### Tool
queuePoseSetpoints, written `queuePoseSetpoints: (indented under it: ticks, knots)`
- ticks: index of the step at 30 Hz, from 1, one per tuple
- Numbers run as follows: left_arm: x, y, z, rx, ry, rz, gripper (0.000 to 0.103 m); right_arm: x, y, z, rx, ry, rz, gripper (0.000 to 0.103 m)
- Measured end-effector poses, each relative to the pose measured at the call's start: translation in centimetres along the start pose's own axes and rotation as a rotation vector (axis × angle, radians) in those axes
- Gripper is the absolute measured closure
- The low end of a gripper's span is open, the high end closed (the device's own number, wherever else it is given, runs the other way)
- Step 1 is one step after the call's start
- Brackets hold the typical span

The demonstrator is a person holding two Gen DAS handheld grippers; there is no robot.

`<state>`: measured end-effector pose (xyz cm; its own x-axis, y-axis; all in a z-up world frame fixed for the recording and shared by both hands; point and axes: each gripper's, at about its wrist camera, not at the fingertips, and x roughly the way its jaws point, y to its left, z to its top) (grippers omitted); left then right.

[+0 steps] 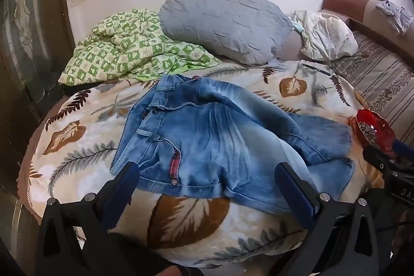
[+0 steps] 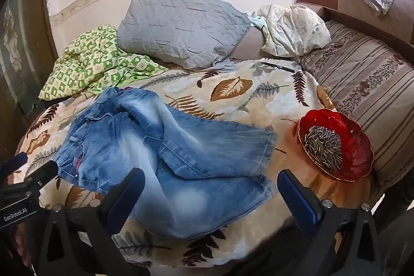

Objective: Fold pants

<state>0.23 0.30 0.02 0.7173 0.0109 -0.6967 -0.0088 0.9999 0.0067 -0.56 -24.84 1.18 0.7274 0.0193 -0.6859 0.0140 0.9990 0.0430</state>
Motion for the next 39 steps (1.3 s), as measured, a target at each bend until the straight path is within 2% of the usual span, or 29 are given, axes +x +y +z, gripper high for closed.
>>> queuePoseSetpoints:
  ticks: [4, 5, 12, 39]
  knots:
    - [0.2, -0.8, 0.2, 0.027, -0.014, 0.034, 0.000, 0.0, -0.3, -0.2, 0.009, 0.028, 0.008, 0.000]
    - [-0.3, -0.2, 0.2, 0.020, -0.026, 0.014, 0.000, 0.0, -0.3, -0.4, 0.011, 0.017, 0.009, 0.000]
    - [-0.4, -0.3, 0.0, 0.012, -0.021, 0.004, 0.000, 0.3, 0.4, -0.3, -0.008, 0.027, -0.009, 0.000]
    - [-0.2, -0.5, -0.2, 0.018, -0.003, 0.001, 0.000, 0.7, 0.4, -0.5, -0.008, 0.051, -0.005, 0.000]
